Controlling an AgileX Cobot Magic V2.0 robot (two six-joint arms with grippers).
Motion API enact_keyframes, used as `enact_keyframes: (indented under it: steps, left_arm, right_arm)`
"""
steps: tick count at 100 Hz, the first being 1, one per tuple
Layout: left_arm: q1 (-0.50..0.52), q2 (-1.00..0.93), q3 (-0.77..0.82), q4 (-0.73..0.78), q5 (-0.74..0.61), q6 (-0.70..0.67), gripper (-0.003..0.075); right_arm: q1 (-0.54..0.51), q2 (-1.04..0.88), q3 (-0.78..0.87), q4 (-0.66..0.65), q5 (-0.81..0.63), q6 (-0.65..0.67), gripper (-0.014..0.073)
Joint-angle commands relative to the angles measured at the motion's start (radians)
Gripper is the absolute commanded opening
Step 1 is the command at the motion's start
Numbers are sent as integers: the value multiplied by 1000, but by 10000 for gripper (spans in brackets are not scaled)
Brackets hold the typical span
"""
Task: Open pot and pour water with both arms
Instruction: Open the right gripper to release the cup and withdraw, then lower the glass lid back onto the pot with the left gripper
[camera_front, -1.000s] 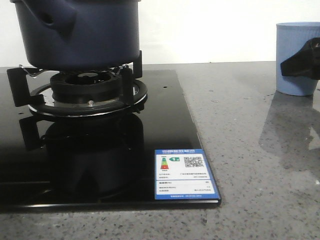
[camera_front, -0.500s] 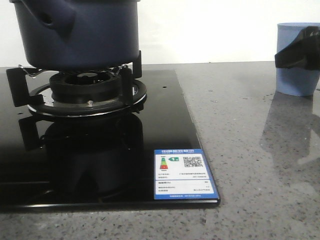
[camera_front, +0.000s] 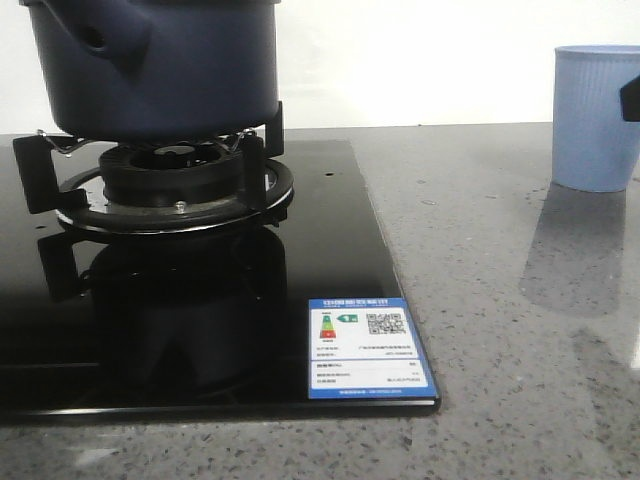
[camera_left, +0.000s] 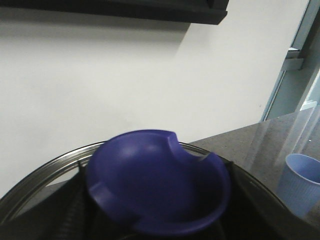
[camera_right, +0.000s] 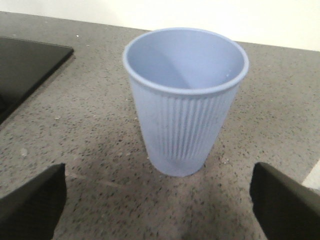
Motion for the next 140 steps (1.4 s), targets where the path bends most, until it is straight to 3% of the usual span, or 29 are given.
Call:
enact_keyframes:
  steps: [1,25,94,140]
  left_arm:
    - [-26,-1,-38,-76,17,-2,399]
    - [-103,67,-38,-95,13,28,399]
    - [-129,153,-38,-91,7,132,399]
    - [-129,177,-38,-91,8,132,419]
  right_arm:
    - [-6,-83,15,11,-9,25,653]
    - [-6,-241,62,11,130,39,653]
    - [-6,-300,62,11,136,75,653]
    - [-6,-300,62,11,138,75,653]
